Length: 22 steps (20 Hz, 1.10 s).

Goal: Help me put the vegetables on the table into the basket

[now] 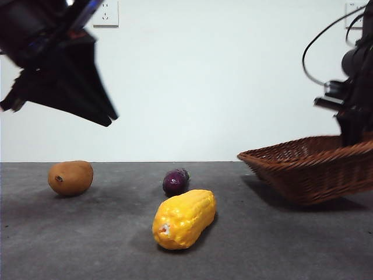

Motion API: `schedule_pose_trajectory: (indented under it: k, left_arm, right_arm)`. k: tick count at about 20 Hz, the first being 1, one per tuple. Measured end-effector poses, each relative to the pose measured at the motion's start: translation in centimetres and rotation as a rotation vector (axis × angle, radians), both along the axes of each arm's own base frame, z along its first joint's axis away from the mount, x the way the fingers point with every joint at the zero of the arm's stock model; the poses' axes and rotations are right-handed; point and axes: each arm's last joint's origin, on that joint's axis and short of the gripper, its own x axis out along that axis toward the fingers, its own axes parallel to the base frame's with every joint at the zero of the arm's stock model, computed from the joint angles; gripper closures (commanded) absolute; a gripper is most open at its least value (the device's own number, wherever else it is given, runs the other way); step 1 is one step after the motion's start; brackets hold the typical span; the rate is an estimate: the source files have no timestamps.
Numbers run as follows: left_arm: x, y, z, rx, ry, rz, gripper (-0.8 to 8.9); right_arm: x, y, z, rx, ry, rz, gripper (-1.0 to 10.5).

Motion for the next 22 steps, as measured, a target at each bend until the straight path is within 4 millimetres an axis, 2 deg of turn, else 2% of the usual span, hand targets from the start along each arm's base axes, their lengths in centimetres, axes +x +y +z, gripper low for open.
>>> schedule_pose_trajectory:
  k: [3, 4, 5, 6, 8, 11, 15, 17, 18, 20, 22]
  left_arm:
    - [1.8, -2.4, 0.6, 0.066, 0.074, -0.038, 3.38]
    - [2.4, -3.4, 0.4, 0.084, 0.094, -0.064, 2.23]
    - [3.1, -4.3, 0.1, 0.101, 0.102, -0.094, 1.62]
    - [3.6, -5.3, -0.3, 0.117, 0.104, -0.122, 1.52]
    - [4.4, -7.2, -1.1, 0.19, 0.084, -0.154, 1.52]
    - [4.2, -9.5, -3.0, 0.309, 0.075, -0.177, 1.52]
    - [3.2, -11.7, -5.3, 0.426, 0.063, -0.216, 1.54]
    - [2.6, -12.7, -5.8, 0.456, 0.03, -0.228, 1.59]
    - [2.3, -13.2, -5.8, 0.469, 0.006, -0.231, 1.8]
    - [1.8, -13.7, -5.8, 0.478, -0.014, -0.241, 3.39]
    - [1.6, -13.9, -5.8, 0.476, -0.007, -0.231, 3.52]
  right_arm:
    - [-2.1, 0.0, 4.5, -0.002, -0.088, -0.001, 9.6]
    - [-2.8, 0.2, 5.8, 0.003, -0.112, 0.003, 9.6]
    - [-3.5, 0.3, 6.8, 0.012, -0.127, 0.008, 9.6]
    - [-4.4, 0.4, 7.9, 0.013, -0.142, 0.008, 9.6]
    - [-6.0, 0.5, 10.0, 0.007, -0.189, 0.016, 9.6]
    - [-8.3, 0.6, 12.5, -0.011, -0.243, 0.016, 9.6]
    - [-10.1, 0.6, 14.2, -0.063, -0.274, 0.002, 9.6]
    - [-10.7, 0.6, 14.7, -0.065, -0.283, 0.002, 9.6]
    - [-10.8, 0.6, 14.7, -0.066, -0.279, 0.002, 9.6]
    - [-10.9, 0.6, 14.7, -0.075, -0.272, 0.0, 9.6]
    - [-10.9, 0.6, 14.7, -0.076, -0.272, 0.002, 9.6]
